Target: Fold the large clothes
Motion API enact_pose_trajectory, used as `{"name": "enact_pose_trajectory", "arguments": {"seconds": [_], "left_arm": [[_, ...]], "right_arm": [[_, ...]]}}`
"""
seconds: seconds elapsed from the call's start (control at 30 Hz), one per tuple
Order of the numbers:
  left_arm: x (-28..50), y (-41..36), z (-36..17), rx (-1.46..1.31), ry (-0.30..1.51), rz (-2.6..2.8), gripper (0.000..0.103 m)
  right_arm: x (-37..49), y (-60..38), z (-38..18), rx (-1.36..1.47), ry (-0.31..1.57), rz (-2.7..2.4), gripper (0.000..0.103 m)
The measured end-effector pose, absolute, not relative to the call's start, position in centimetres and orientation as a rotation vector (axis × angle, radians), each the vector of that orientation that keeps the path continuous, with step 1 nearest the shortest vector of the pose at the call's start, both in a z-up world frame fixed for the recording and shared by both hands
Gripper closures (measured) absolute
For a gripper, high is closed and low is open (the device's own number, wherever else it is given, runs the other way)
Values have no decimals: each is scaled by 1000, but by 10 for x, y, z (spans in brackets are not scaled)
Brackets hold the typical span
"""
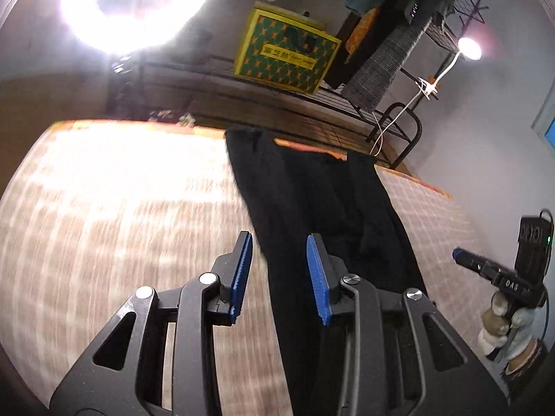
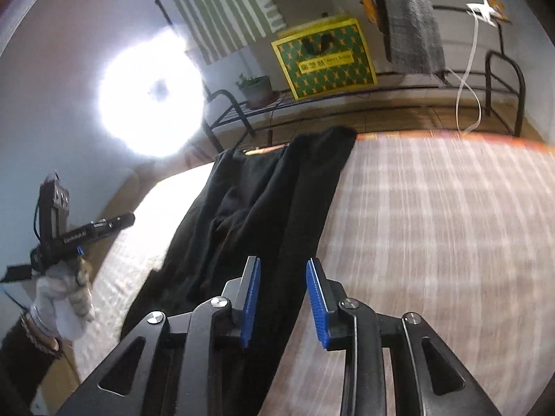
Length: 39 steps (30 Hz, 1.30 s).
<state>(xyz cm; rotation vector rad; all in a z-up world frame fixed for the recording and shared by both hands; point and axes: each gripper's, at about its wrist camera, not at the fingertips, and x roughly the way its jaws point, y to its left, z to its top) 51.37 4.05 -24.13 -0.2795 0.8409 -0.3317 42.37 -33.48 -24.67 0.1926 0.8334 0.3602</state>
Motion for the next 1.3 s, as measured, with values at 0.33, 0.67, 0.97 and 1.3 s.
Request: {"name": "enact_pose_trajectory", "arguments": {"seconds": [0.33,0.67,0.97,1.3], "left_arm": [[634,9,-281,-249,872,-329,71],[677,-24,-308,-173,952,-418,58],[697,56,-308,-292,919,-306,57],[730,14,-319,-174,933,-322,56]], "right_arm": [[570,-318,-276,112,881,352,81],[623,-280,-309,-68,986,415,81],[618,-378,-302,204,899,345,57],[666,-359,-321,180,945,322,61]]}}
